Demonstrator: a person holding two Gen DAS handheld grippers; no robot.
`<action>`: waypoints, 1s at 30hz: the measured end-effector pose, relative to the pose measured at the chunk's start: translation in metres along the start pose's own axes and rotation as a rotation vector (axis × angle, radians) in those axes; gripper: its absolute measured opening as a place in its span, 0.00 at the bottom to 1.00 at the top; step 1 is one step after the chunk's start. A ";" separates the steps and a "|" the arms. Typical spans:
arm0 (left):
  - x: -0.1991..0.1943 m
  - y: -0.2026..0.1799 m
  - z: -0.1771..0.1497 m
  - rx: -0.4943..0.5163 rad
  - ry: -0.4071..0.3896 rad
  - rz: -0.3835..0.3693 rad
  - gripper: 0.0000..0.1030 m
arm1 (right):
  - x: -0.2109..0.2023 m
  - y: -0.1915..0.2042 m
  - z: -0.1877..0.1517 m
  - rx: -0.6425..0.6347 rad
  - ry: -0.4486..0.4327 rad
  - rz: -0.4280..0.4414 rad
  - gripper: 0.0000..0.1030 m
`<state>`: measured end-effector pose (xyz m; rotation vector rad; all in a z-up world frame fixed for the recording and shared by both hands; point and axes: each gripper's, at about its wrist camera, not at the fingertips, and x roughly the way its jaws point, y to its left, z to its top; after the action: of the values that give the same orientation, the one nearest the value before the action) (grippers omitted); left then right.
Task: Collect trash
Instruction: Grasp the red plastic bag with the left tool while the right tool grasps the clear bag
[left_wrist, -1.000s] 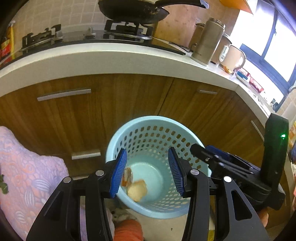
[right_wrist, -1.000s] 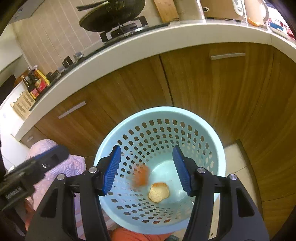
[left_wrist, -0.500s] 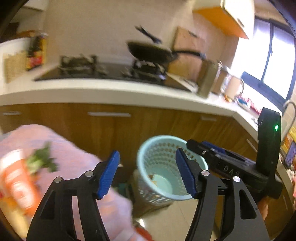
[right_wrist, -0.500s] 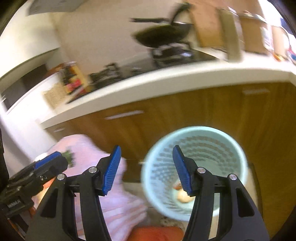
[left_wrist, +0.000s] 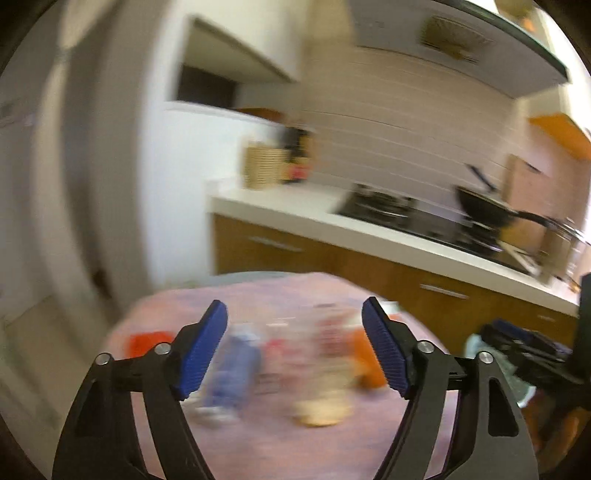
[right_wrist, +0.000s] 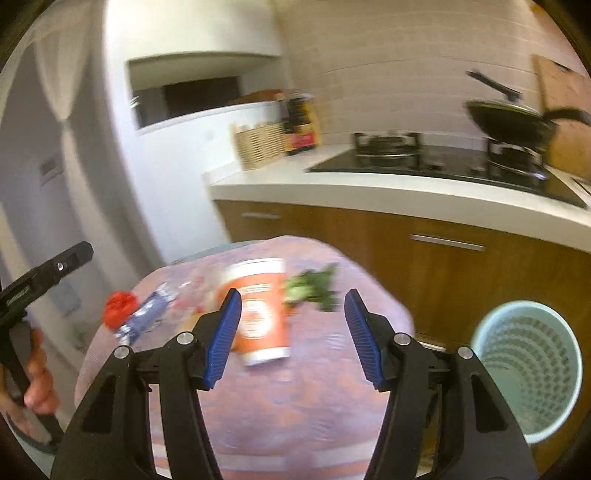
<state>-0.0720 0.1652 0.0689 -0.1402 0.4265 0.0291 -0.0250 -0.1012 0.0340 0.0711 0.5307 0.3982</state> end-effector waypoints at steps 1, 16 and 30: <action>-0.001 0.021 -0.002 -0.014 0.002 0.045 0.73 | 0.004 0.009 0.000 -0.011 0.006 0.014 0.53; 0.086 0.159 -0.047 -0.113 0.253 0.048 0.76 | 0.090 0.081 -0.023 -0.040 0.183 0.107 0.53; 0.114 0.152 -0.053 -0.087 0.289 0.073 0.35 | 0.132 0.088 -0.029 0.031 0.286 0.145 0.53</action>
<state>0.0015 0.3082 -0.0456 -0.2153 0.7188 0.1004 0.0332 0.0302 -0.0394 0.0833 0.8167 0.5462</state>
